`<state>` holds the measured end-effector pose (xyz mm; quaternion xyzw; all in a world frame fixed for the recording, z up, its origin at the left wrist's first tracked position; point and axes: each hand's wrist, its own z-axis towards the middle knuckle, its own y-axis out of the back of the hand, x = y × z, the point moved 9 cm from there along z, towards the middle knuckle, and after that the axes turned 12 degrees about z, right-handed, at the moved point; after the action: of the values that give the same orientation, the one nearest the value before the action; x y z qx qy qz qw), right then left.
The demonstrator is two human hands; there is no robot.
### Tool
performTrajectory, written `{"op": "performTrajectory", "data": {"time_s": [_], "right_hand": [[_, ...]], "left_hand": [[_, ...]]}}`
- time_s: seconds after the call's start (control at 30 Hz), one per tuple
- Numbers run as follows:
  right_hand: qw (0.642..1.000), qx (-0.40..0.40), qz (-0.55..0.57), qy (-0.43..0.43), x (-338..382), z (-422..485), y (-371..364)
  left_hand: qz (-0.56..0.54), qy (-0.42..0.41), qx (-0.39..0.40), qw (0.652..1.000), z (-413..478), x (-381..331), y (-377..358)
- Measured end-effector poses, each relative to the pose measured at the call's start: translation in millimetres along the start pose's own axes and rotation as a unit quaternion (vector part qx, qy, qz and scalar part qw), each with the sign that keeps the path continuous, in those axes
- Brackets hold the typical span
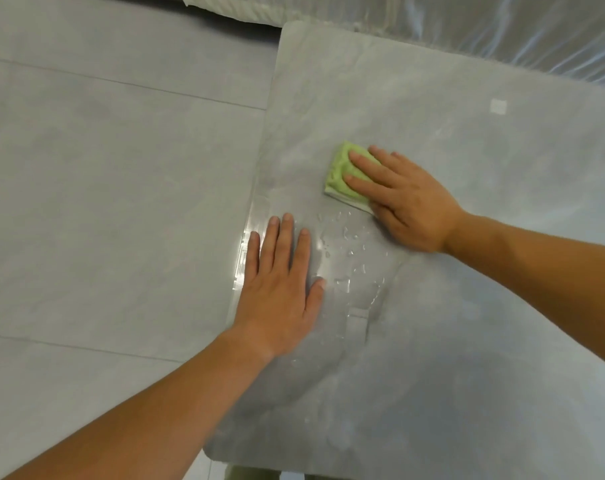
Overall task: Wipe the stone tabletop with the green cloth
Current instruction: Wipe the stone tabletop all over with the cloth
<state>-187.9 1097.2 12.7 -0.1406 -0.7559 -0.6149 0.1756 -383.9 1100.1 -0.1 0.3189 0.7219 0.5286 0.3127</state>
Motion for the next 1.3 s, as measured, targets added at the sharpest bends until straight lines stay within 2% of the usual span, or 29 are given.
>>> {"op": "performTrajectory", "data": {"time_s": [0.03, 0.1, 0.17, 0.2, 0.27, 0.33, 0.4, 0.5, 0.57, 0.63, 0.7, 0.77, 0.8, 0.9, 0.97, 1.0, 1.1, 1.17, 1.23, 1.3], "right_hand": [[0.999, -0.02, 0.003, -0.03, -13, -5, 8], [0.982, -0.091, 0.041, -0.159, -40, -18, 22], [0.96, -0.14, 0.051, -0.236, -29, -36, 15], [0.963, -0.142, 0.04, -0.224, -11, -45, 3], [0.985, -0.095, 0.021, -0.141, 27, -67, -25], [0.995, -0.058, 0.013, -0.086, 33, -86, -34], [0.987, -0.078, 0.018, -0.138, 13, -91, -25], [0.94, -0.164, 0.065, -0.292, -7, -96, -15], [0.914, -0.208, 0.086, -0.338, 10, -100, -23], [0.931, -0.185, 0.08, -0.306, 47, -107, -45], [0.967, -0.122, 0.062, -0.214, 80, -117, -64], [0.986, -0.075, 0.061, -0.139, 77, -113, -59], [0.988, -0.063, 0.053, -0.127, 64, -103, -51], [0.978, -0.096, 0.02, -0.183, 15, -44, -19], [0.966, -0.13, 0.038, -0.222, 9, -5, -7], [0.967, -0.134, 0.036, -0.212, 19, 8, -9], [0.999, -0.042, -0.003, -0.034, 78, 9, -41], [0.999, 0.029, -0.007, 0.044, 92, -9, -52], [0.998, 0.041, -0.022, 0.044, 77, 0, -43], [0.999, -0.002, -0.014, -0.033, 53, 28, -29]], "left_hand": [[0.0, -0.001, 0.0, 1.0, 0, 0, 0], [0.004, -0.002, 0.003, 1.0, 0, -1, -1], [0.007, 0.002, 0.005, 1.0, -1, -1, -1], [0.001, 0.004, 0.006, 1.0, -2, -1, -1], [-0.006, 0.003, 0.008, 1.0, -5, -4, -1], [-0.007, -0.002, 0.011, 1.0, -11, -8, -3], [-0.003, -0.011, 0.013, 1.0, -20, -12, -6], [-0.009, -0.013, 0.009, 1.0, -32, -15, -10], [-0.008, -0.009, -0.002, 1.0, -38, -16, -11], [-0.008, -0.008, 0.004, 1.0, -47, -18, -13], [-0.003, -0.005, 0.005, 1.0, -54, -19, -17], [0.004, -0.003, 0.005, 1.0, -61, -21, -18], [0.011, -0.006, 0.003, 1.0, -63, -23, -20], [0.025, -0.003, -0.002, 1.0, -66, -23, -23], [0.027, 0.005, -0.004, 1.0, -65, -22, -24], [0.027, 0.008, -0.004, 1.0, -66, -23, -25], [0.026, 0.004, -0.001, 1.0, -77, -29, -28], [0.029, 0.004, 0.0, 1.0, -87, -32, -30], [0.034, 0.007, -0.003, 0.999, -94, -31, -33], [0.037, 0.01, -0.006, 0.999, -95, -30, -36]]}}
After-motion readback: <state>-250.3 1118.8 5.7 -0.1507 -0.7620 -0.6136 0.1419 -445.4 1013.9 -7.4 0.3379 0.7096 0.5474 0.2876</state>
